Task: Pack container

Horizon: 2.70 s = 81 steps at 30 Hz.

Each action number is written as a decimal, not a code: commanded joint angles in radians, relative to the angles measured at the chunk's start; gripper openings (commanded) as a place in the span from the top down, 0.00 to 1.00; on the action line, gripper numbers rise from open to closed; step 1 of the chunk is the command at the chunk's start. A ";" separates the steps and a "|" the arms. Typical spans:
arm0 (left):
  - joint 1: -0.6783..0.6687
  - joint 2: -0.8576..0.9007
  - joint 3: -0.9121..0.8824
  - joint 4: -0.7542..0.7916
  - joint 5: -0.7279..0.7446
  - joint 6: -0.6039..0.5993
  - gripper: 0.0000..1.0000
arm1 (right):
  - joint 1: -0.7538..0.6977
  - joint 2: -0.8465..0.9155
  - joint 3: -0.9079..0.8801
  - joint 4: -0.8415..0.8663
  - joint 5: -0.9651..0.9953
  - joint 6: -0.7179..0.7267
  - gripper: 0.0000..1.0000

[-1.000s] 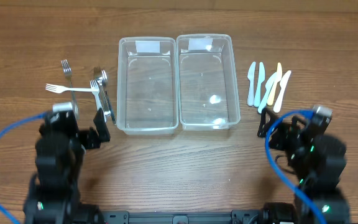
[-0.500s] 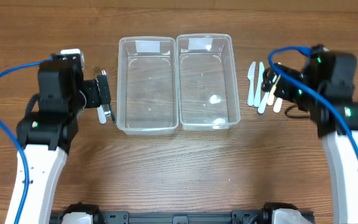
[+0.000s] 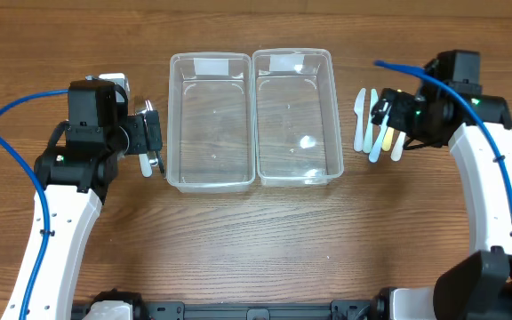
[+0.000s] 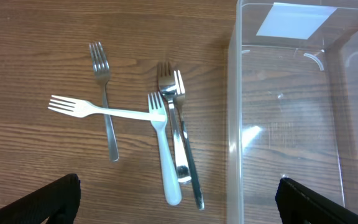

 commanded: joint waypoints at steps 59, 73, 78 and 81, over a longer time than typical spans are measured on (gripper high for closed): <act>0.004 0.005 0.026 0.001 0.016 0.018 0.00 | -0.100 0.481 0.047 0.296 0.135 0.005 0.37; 0.004 0.005 0.026 0.001 0.015 0.018 0.00 | -0.128 0.437 0.050 0.289 0.124 -0.002 0.36; 0.004 0.005 0.026 0.001 0.016 0.018 0.00 | -0.174 0.436 0.050 0.279 0.081 -0.027 0.36; 0.004 0.005 0.026 0.001 0.015 0.018 0.00 | -0.196 0.436 0.050 0.277 -0.034 -0.097 0.36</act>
